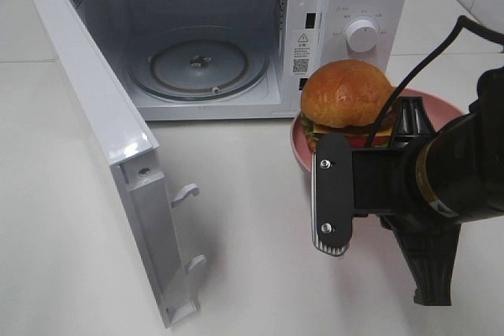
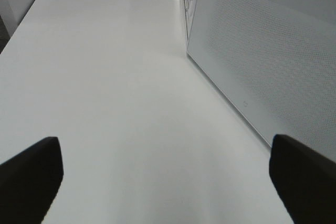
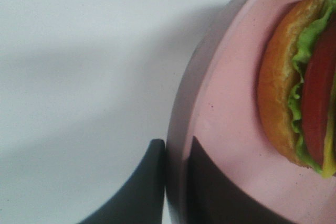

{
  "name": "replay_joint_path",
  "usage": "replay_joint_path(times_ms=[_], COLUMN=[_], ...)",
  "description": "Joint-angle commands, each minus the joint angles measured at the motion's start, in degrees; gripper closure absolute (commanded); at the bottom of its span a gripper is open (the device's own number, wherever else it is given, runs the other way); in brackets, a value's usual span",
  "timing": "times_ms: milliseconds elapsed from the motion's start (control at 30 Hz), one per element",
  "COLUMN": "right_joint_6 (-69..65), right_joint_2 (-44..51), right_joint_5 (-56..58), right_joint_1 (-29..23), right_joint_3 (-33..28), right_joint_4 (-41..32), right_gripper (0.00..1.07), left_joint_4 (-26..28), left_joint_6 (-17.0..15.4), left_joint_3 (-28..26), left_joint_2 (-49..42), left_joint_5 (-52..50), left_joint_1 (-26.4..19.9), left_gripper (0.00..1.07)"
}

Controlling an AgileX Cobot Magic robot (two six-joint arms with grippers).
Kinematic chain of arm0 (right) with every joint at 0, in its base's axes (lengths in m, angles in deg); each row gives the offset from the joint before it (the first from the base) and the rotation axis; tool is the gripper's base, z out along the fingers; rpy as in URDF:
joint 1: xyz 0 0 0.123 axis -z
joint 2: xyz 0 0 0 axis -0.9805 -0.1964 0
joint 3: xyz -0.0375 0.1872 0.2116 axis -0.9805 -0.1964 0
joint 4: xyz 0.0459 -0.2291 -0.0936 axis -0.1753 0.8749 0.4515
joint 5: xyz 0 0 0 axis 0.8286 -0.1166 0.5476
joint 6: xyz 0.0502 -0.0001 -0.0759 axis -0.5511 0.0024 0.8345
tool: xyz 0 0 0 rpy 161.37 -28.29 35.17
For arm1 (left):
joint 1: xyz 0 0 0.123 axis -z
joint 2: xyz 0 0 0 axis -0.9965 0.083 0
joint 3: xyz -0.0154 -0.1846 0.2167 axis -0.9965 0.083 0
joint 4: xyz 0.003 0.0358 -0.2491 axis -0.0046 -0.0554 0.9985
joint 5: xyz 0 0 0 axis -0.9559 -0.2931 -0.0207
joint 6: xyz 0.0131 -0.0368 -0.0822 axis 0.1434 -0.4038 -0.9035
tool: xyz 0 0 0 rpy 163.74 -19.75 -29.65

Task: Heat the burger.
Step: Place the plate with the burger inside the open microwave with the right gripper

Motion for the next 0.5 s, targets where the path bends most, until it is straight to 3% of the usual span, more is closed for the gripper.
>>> replay_joint_path(times_ms=[33, 500], right_joint_6=[3.1, 13.3], right_joint_2=[0.6, 0.6], right_joint_5=[-2.8, -12.4], right_joint_1=[-0.3, -0.3], right_joint_3=[0.2, 0.2], right_joint_4=[3.0, 2.9], right_gripper=[1.07, 1.07], left_joint_4=[0.2, 0.2], left_joint_6=[0.0, 0.0], left_joint_3=[0.1, 0.1], left_joint_2=[-0.8, -0.8], left_joint_5=[0.1, 0.1], left_joint_1=[0.2, 0.2], left_gripper=[0.07, 0.07])
